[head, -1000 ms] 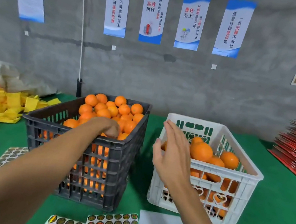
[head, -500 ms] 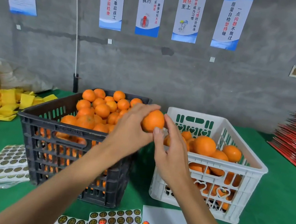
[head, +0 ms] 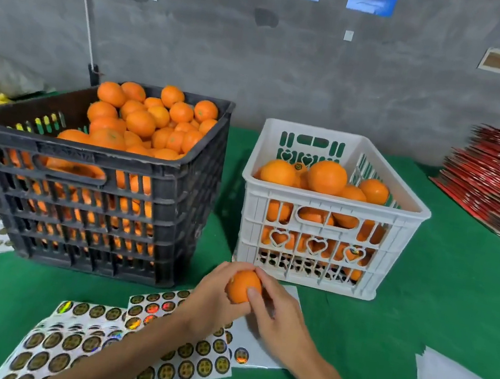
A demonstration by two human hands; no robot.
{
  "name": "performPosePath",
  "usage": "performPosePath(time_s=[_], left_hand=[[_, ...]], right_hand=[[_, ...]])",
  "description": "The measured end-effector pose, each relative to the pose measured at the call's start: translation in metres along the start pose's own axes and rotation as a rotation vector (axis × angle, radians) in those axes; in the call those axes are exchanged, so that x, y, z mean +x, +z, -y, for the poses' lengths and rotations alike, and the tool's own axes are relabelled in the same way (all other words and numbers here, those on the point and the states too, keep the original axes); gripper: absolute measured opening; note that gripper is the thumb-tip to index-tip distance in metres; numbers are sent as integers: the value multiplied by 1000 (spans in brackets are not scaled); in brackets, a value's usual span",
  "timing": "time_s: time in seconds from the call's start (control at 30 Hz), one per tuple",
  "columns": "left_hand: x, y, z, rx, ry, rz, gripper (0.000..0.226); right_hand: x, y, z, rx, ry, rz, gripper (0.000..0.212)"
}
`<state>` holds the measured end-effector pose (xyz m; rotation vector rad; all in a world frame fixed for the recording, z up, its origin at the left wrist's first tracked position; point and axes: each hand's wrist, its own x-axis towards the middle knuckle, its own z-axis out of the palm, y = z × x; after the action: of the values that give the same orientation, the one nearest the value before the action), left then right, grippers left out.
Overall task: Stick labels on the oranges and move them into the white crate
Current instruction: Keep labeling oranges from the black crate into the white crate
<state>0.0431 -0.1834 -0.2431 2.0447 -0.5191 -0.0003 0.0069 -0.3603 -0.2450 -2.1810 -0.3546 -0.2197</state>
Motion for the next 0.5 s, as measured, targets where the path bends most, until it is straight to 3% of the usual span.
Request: performPosePath(time_s=[0.13,0.27,0.5], left_hand=[[-5,-2,18,-142,-80,-48,67],[-9,-8,25,-194,-113,-66,69],[-15,-4,30,-248,-82,-85,67]], right_hand=[[-14,-2,-11,108,49,175,56],[-19,-15,-22,-174,6,422,79],[-14,-13,-21,-374,-179,326,60]])
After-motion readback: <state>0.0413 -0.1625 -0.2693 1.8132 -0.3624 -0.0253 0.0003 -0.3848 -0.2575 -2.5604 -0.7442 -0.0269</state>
